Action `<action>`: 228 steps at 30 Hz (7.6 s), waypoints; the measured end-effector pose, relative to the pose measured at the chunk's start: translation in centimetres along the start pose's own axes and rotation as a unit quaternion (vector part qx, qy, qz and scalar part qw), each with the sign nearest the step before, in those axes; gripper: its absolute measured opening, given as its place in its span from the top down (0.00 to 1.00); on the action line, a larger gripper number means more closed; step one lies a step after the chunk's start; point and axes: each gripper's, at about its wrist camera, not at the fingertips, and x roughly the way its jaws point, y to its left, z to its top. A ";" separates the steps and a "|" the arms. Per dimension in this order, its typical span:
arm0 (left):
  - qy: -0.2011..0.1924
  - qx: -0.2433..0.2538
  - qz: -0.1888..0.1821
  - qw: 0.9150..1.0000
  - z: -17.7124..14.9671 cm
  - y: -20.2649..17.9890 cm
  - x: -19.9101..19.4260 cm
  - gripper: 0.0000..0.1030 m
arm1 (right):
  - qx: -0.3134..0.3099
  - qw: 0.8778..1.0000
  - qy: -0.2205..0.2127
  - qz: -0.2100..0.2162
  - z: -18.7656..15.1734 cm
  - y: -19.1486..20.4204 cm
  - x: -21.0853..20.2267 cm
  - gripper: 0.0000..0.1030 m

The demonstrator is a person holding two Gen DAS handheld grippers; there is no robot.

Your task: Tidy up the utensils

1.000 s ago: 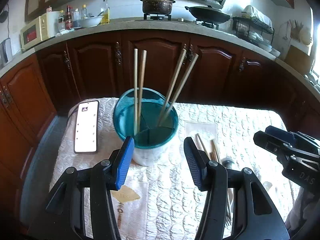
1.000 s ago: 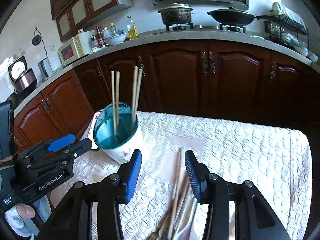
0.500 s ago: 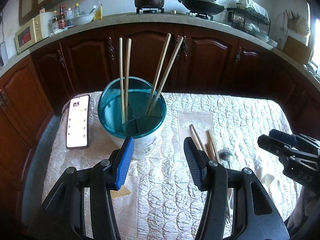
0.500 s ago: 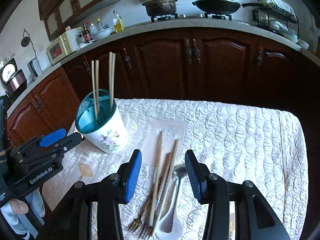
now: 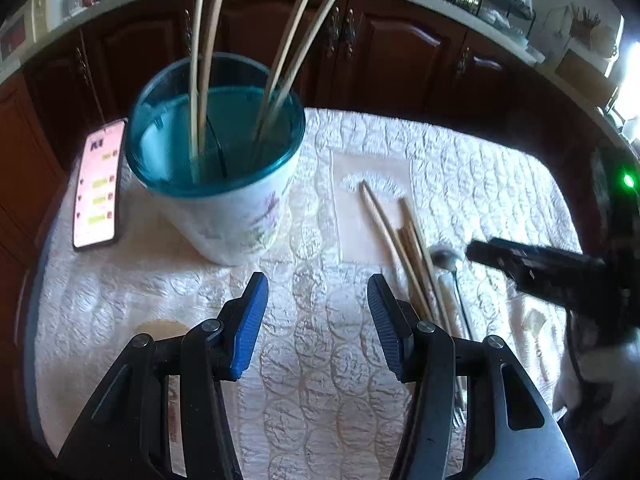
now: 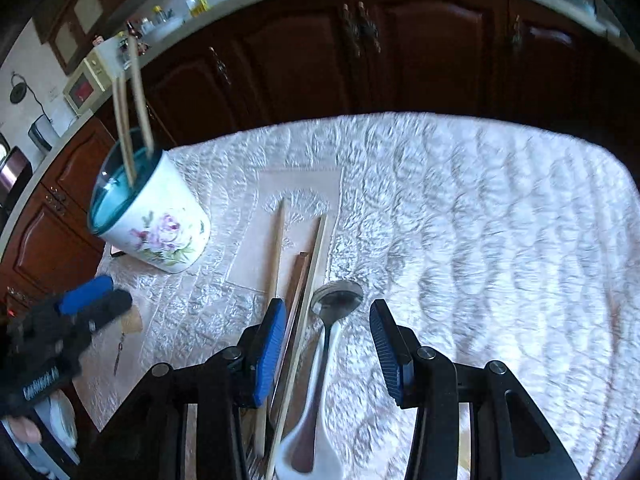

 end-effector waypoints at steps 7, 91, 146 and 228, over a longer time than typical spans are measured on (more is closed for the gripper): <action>0.018 0.003 -0.012 1.000 0.7 -0.3 2.0 0.50 | 0.023 0.999 0.039 0.026 3.4 -0.8 5.6 0.72; -0.062 -0.043 -0.071 0.995 1.3 8.3 -12.5 0.96 | -0.042 0.982 -0.109 0.151 6.8 7.4 -11.8 0.95; -0.125 -0.043 0.035 0.991 12.4 10.7 -8.9 0.96 | -0.042 0.984 -0.114 0.127 13.5 13.3 -2.6 0.95; -0.052 -0.015 0.000 0.999 0.9 1.5 -5.0 0.52 | -0.032 0.998 -0.055 -0.020 -0.9 2.8 -7.1 0.60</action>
